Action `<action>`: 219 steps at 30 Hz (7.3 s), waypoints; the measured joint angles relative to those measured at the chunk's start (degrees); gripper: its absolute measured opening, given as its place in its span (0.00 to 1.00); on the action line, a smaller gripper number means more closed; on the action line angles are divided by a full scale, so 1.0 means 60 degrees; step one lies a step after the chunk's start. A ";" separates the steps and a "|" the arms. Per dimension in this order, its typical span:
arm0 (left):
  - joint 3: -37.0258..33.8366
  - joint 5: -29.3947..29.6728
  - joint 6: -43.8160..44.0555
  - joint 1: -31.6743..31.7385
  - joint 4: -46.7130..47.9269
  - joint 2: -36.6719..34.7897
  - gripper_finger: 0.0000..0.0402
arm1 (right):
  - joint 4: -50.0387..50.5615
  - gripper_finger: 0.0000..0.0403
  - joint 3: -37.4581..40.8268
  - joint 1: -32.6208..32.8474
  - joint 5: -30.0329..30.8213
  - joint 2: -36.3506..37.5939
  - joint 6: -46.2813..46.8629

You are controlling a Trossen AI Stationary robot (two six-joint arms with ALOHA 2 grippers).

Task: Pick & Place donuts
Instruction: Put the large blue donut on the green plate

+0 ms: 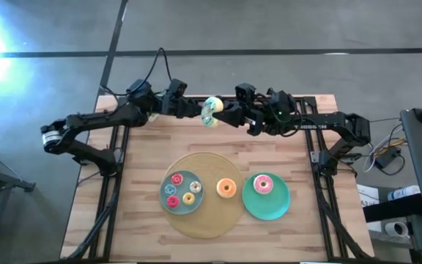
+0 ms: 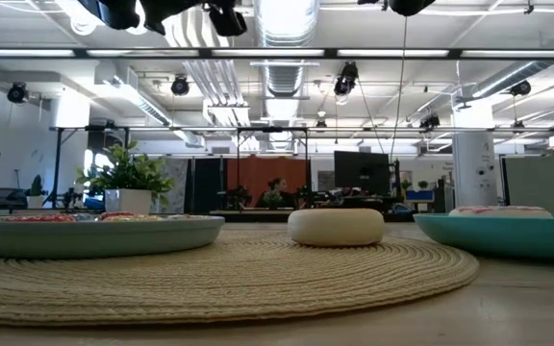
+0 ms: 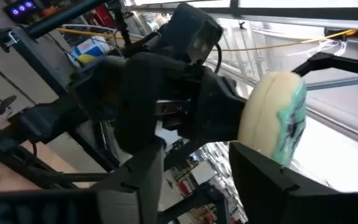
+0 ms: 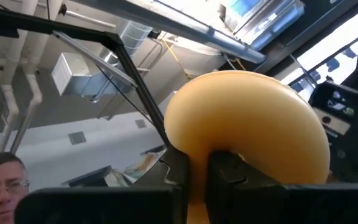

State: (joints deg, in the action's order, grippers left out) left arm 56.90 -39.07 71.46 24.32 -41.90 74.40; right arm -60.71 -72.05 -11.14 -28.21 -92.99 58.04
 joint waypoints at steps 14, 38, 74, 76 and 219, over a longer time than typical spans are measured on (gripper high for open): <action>-0.0002 0.0422 -0.1031 0.0058 -0.0014 -0.0658 0.58 | 0.0028 0.04 0.0022 -0.0004 -0.0089 0.0270 -0.0244; -0.0002 0.0541 -0.0435 -0.0450 -0.0877 -0.0264 0.58 | 0.0154 0.04 0.0047 0.0000 -0.0060 0.0018 -0.0174; 0.0817 0.0691 -0.0607 -0.0739 -0.0690 0.0610 0.58 | 0.1037 0.04 -0.0076 0.0026 0.0186 0.0015 -0.0459; 0.0817 0.0633 -0.0616 -0.0739 -0.0687 0.0588 0.58 | 0.0981 0.04 -0.0076 0.0022 0.0186 0.0022 -0.0503; 0.8872 0.5738 -0.5645 -0.5385 0.9168 1.0092 0.04 | 2.2298 0.57 0.1651 0.2380 0.8623 0.7482 0.0292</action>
State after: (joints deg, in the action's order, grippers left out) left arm 110.13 -4.64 37.59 -7.99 13.11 134.96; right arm 73.07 -62.14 3.15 23.53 -48.10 59.79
